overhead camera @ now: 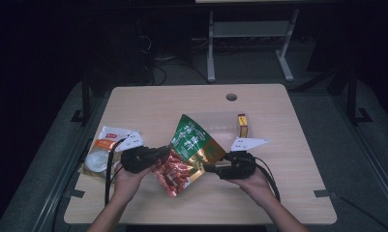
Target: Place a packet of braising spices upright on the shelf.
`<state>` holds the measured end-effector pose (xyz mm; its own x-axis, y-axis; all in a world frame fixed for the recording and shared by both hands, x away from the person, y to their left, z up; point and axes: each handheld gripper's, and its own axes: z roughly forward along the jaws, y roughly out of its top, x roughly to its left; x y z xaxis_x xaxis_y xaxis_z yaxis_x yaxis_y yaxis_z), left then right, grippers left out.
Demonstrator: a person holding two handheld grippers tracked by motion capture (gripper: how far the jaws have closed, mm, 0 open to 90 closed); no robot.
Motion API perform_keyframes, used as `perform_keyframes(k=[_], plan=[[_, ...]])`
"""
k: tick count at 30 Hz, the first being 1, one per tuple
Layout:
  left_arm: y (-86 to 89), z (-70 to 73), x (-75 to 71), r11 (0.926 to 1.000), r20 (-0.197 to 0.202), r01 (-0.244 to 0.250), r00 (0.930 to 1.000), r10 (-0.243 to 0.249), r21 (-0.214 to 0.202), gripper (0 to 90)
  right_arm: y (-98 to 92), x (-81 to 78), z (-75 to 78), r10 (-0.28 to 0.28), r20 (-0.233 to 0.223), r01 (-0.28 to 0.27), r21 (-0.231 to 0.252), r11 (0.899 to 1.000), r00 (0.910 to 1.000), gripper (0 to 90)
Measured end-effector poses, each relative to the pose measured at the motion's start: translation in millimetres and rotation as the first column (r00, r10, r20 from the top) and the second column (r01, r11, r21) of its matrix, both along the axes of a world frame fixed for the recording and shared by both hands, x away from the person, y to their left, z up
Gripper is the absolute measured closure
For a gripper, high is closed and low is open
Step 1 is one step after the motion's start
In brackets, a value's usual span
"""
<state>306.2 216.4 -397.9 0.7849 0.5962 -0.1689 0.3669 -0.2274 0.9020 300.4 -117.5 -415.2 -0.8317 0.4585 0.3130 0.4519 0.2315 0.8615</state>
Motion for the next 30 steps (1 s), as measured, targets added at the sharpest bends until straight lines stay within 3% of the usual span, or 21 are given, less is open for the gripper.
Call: perform_keyframes(k=[4, 9, 14, 21, 30], plan=[[1.0, 0.0, -1.1, 0.9998, 0.012, -0.014, 0.9998, 0.014, -0.013, 89.6, 6.9, 10.3, -2.2, 0.005, -0.048, -0.002, 0.054, 0.999, 0.9988, 62.2], [-0.1, 0.1, -1.8, 0.9994, 0.020, -0.014, 0.9997, 0.014, -0.032, 89.6, 12.6, 12.9, -4.9, 0.025, -0.053, -0.023, 0.035, 0.999, 0.9983, 73.2], [-3.3, -3.0, -1.2, 0.9989, 0.021, -0.008, 0.9997, 0.009, -0.047, 89.4, 8.1, 12.9, -2.0, 0.022, -0.062, -0.018, 0.060, 0.998, 0.9978, 86.5], [-9.1, -4.7, -4.7, 0.9993, 0.054, 0.030, 0.9981, -0.029, -0.021, 88.7, -0.2, 11.1, 4.2, 0.037, -0.029, -0.036, 0.047, 0.998, 0.9989, 89.7], [-13.9, -9.8, -6.9, 0.9970, 0.033, 0.078, 0.9964, -0.078, 0.003, 86.0, -8.1, 9.4, 20.1, 0.079, 0.007, -0.079, 0.025, 0.997, 0.9969, 90.0]])
